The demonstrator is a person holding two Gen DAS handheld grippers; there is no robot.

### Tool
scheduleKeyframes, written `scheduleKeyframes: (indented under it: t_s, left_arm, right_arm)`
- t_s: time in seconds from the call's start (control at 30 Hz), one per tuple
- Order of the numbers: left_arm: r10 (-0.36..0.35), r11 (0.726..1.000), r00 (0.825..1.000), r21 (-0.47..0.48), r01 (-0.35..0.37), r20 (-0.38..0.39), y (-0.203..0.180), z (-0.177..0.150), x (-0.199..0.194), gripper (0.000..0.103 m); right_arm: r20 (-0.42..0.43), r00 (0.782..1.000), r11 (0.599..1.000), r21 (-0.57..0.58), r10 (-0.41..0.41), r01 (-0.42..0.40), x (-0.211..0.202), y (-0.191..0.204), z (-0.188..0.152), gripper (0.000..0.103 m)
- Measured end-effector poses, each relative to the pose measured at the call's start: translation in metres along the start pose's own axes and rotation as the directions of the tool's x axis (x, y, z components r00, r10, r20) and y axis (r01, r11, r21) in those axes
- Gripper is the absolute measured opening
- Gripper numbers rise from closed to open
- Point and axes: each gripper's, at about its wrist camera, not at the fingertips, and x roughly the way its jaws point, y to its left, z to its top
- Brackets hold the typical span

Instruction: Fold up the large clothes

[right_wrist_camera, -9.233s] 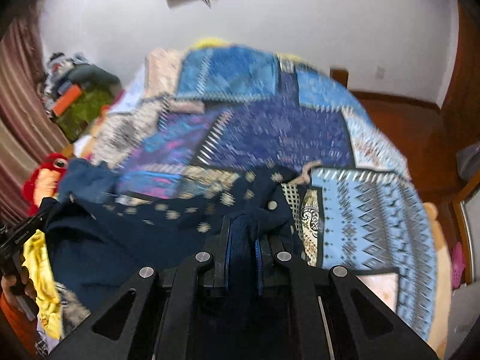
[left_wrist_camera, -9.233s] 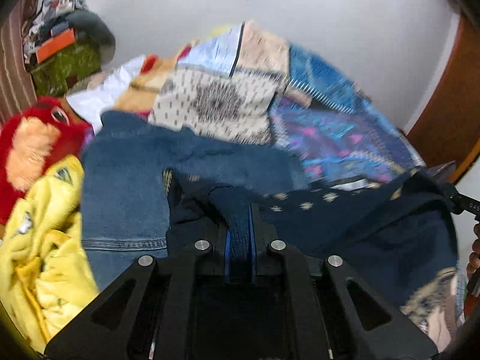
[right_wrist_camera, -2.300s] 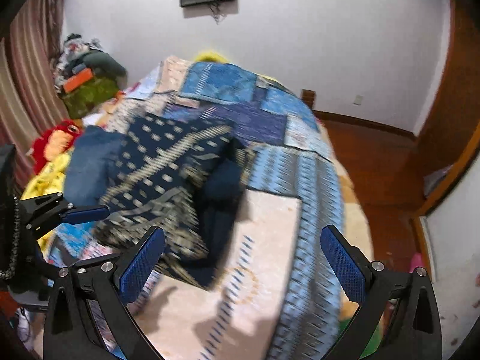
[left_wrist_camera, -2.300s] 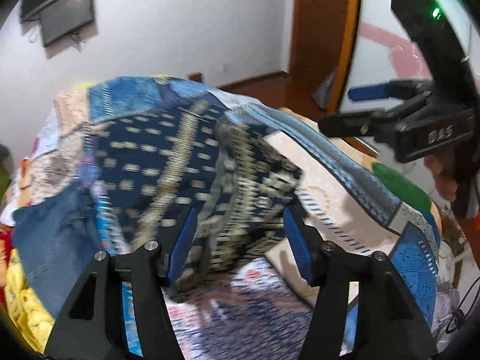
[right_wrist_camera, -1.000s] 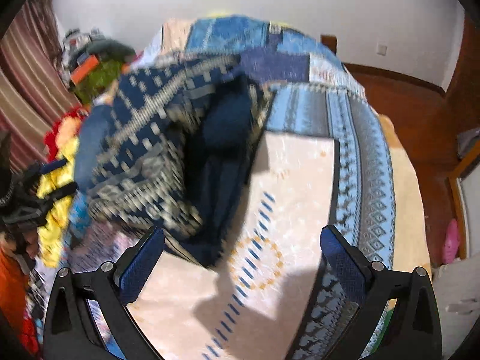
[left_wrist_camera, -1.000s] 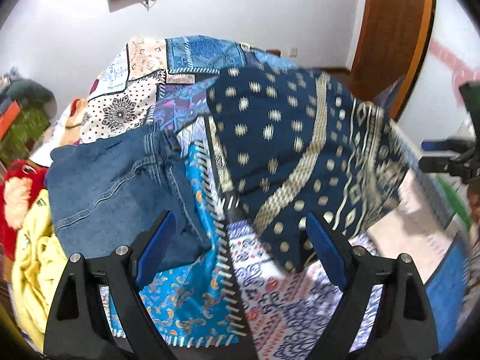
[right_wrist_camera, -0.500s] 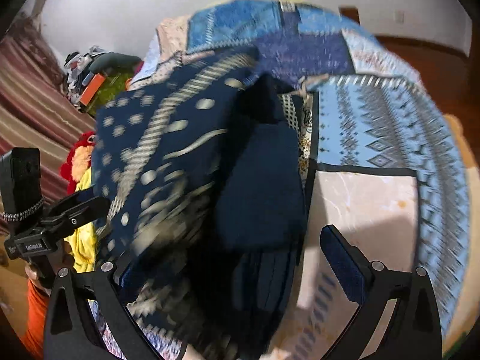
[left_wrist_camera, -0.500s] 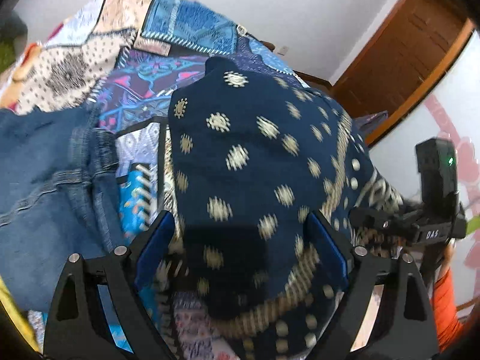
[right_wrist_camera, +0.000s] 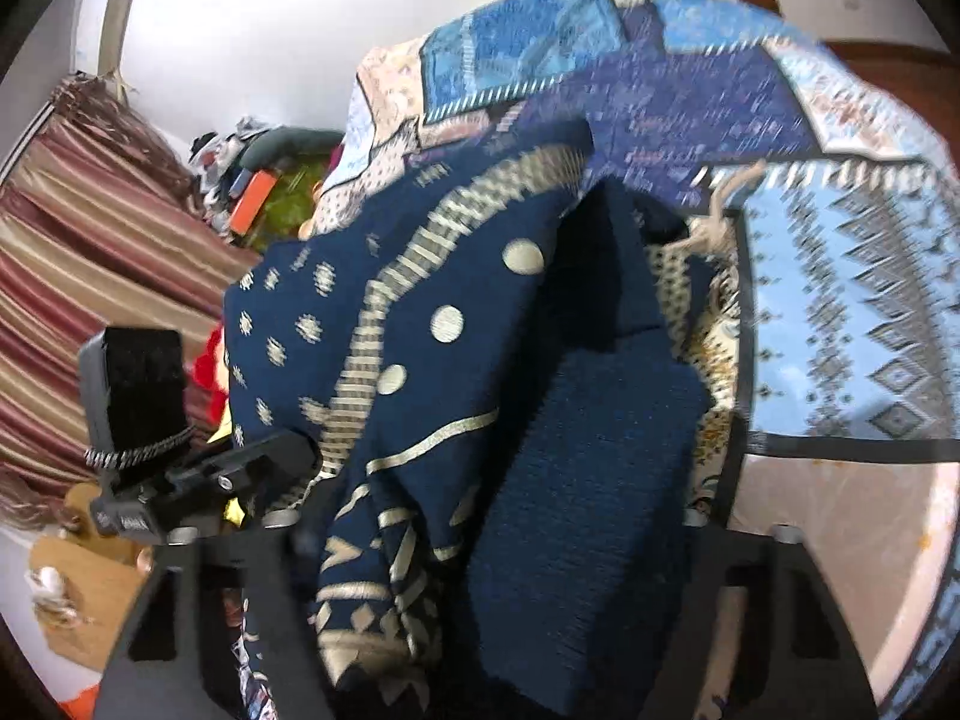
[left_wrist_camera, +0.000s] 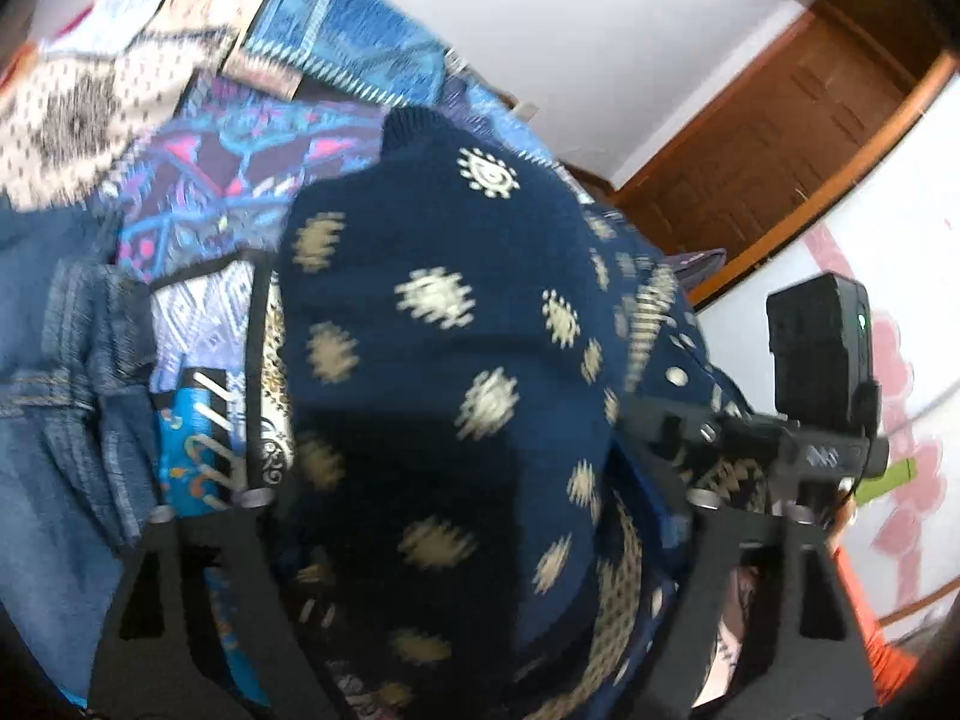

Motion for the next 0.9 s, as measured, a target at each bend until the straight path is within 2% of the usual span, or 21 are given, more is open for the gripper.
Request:
scheduleKeyframes:
  t_s: [0.07, 0.13, 0.27, 0.5, 0.63, 0.73, 0.9]
  left_arm:
    - [-0.028, 1.0, 0.999, 0.0, 0.028, 0.025, 0.001, -0.003, -0.016, 0.061]
    - [-0.049, 0.999, 0.998, -0.004, 0.049, 0.048, 0.003, -0.006, -0.033, 0.055]
    - [-0.011, 0.999, 0.992, 0.045, 0.006, 0.124, -0.001, -0.009, -0.075, 0.054]
    - [0.026, 0.998, 0.965, 0.055, -0.042, 0.262, 0.015, -0.006, -0.174, 0.054]
    - [0.074, 0.995, 0.95, 0.038, -0.09, 0.302, 0.042, -0.012, -0.216, 0.054]
    - [0.103, 0.994, 0.944, 0.01, -0.112, 0.314, 0.069, -0.016, -0.23, 0.054]
    - [0.135, 0.99, 0.947, -0.073, -0.118, 0.292, 0.127, -0.028, -0.241, 0.054]
  right_arm:
    - [0.003, 1.0, 1.0, -0.006, -0.012, 0.012, -0.007, 0.009, -0.003, 0.043]
    - [0.003, 1.0, 1.0, -0.021, -0.018, 0.018, -0.014, 0.027, -0.003, 0.039]
    - [0.024, 0.999, 0.996, -0.092, -0.021, 0.023, -0.023, 0.075, -0.001, 0.036]
    - [0.075, 0.995, 0.979, -0.196, 0.065, -0.049, -0.032, 0.173, 0.004, 0.036]
    - [0.069, 0.994, 0.967, -0.247, 0.078, -0.059, -0.011, 0.22, 0.004, 0.036]
    - [0.043, 0.995, 0.963, -0.26, 0.085, -0.071, 0.016, 0.246, 0.006, 0.036]
    - [-0.021, 0.997, 0.961, -0.264, 0.076, -0.078, 0.078, 0.273, 0.011, 0.036]
